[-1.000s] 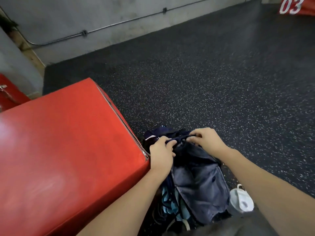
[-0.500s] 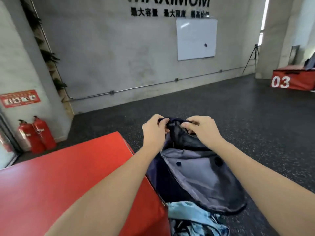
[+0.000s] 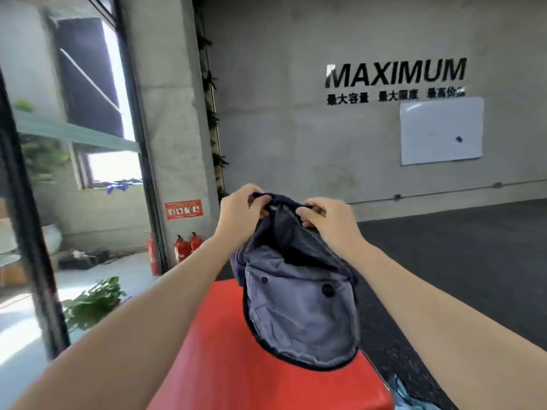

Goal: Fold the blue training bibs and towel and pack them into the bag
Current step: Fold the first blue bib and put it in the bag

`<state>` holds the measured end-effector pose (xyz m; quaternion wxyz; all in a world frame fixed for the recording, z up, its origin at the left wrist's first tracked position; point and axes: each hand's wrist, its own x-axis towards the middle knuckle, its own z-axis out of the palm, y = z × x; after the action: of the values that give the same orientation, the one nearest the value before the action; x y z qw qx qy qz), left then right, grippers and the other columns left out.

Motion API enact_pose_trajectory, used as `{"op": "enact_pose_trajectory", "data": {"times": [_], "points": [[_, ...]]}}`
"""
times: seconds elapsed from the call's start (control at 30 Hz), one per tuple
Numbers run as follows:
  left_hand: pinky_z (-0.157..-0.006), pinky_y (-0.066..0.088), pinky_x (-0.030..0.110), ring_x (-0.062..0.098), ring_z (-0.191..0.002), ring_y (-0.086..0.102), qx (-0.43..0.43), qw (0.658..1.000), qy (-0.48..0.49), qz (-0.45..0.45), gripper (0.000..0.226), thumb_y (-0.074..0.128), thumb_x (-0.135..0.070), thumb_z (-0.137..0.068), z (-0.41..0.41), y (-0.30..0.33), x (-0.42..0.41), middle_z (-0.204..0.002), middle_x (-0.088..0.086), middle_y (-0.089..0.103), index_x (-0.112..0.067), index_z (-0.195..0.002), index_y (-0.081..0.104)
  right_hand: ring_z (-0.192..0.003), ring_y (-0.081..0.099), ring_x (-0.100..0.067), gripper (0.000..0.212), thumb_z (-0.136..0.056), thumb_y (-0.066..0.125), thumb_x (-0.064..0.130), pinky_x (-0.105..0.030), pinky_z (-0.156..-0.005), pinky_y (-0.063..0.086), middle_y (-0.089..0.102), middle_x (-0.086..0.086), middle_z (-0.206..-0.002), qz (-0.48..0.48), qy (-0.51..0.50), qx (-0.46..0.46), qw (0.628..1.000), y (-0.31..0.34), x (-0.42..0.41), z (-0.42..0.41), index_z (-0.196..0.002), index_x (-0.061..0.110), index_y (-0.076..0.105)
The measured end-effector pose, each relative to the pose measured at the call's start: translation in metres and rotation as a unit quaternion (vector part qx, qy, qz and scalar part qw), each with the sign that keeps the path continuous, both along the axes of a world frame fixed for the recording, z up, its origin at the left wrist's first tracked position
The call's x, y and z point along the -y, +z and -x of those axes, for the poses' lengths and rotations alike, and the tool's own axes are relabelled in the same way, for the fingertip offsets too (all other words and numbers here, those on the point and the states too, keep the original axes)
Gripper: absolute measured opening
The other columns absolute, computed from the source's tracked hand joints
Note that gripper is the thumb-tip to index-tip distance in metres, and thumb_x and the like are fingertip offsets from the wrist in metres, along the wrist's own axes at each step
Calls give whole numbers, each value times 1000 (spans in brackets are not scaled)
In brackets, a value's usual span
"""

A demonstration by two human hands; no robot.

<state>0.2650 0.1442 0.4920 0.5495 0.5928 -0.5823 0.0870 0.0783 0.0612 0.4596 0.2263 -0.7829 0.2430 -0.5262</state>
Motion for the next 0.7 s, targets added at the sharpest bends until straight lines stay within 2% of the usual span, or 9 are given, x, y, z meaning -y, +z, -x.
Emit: {"op": "enact_pose_trajectory", "data": {"times": [0.13, 0.17, 0.23, 0.27, 0.4, 0.5, 0.57, 0.63, 0.7], "points": [[-59, 43, 9, -4, -54, 63, 5, 991, 58, -119, 7, 68, -12, -91, -61, -75, -87, -66, -4, 69, -9, -85, 69, -70, 72, -18, 10, -90, 73, 28, -43, -77, 57, 74, -3, -71, -54, 93, -147, 983, -69, -52, -54, -85, 20, 74], [-59, 46, 13, 0, -53, 64, 1, 985, 71, -155, 7, 68, -10, -90, -74, -103, -107, -64, 0, 68, -7, -84, 68, -69, 71, -15, 12, -89, 73, 29, -43, -77, 57, 74, -2, -71, -67, 113, -185, 974, -90, -65, -64, -83, 20, 74], [-61, 55, 34, 20, -55, 68, -11, 970, 81, -228, 9, 69, -7, -89, -98, -157, -146, -64, 10, 68, -5, -80, 67, -66, 69, -14, 15, -89, 72, 29, -43, -76, 56, 74, -3, -70, -88, 143, -231, 958, -130, -92, -79, -80, 18, 75], [-62, 56, 37, 26, -55, 67, -9, 962, 84, -260, 10, 69, -5, -88, -108, -181, -164, -65, 12, 67, -5, -78, 66, -67, 70, -16, 17, -89, 72, 30, -42, -76, 57, 74, -3, -71, -99, 152, -248, 952, -146, -103, -86, -80, 17, 75], [-58, 47, 18, 12, -55, 62, 7, 935, 85, -344, 18, 69, -6, -86, -132, -242, -226, -65, 0, 62, -14, -72, 63, -64, 69, -14, 24, -90, 73, 34, -33, -71, 55, 74, -4, -71, -130, 175, -290, 932, -183, -129, -110, -80, 13, 74], [-68, 49, 17, 4, -64, 66, 32, 925, 80, -369, 8, 70, -17, -87, -146, -265, -249, -66, -10, 67, -19, -80, 72, -57, 61, -4, 26, -91, 72, 37, -23, -64, 50, 74, -3, -71, -135, 169, -305, 927, -193, -142, -130, -76, 16, 73], [-72, 52, 22, 3, -67, 67, 18, 931, 70, -358, 4, 72, -24, -88, -151, -271, -253, -68, -9, 69, -22, -85, 74, -57, 61, -3, 25, -91, 72, 38, -25, -66, 50, 74, -3, -71, -142, 162, -313, 925, -199, -147, -145, -75, 18, 73], [-68, 50, 18, 2, -63, 66, -1, 936, 70, -345, 9, 75, -36, -87, -152, -272, -251, -63, -8, 69, -27, -86, 74, -58, 61, -2, 25, -91, 72, 39, -27, -68, 51, 73, 0, -70, -144, 154, -321, 923, -204, -146, -162, -75, 20, 74], [-63, 47, 16, 4, -57, 62, -35, 944, 81, -317, 13, 76, -42, -85, -154, -273, -244, -62, -9, 67, -30, -88, 76, -57, 60, 2, 24, -91, 72, 40, -18, -62, 46, 73, 4, -68, -146, 143, -328, 922, -209, -143, -178, -76, 21, 74]]}}
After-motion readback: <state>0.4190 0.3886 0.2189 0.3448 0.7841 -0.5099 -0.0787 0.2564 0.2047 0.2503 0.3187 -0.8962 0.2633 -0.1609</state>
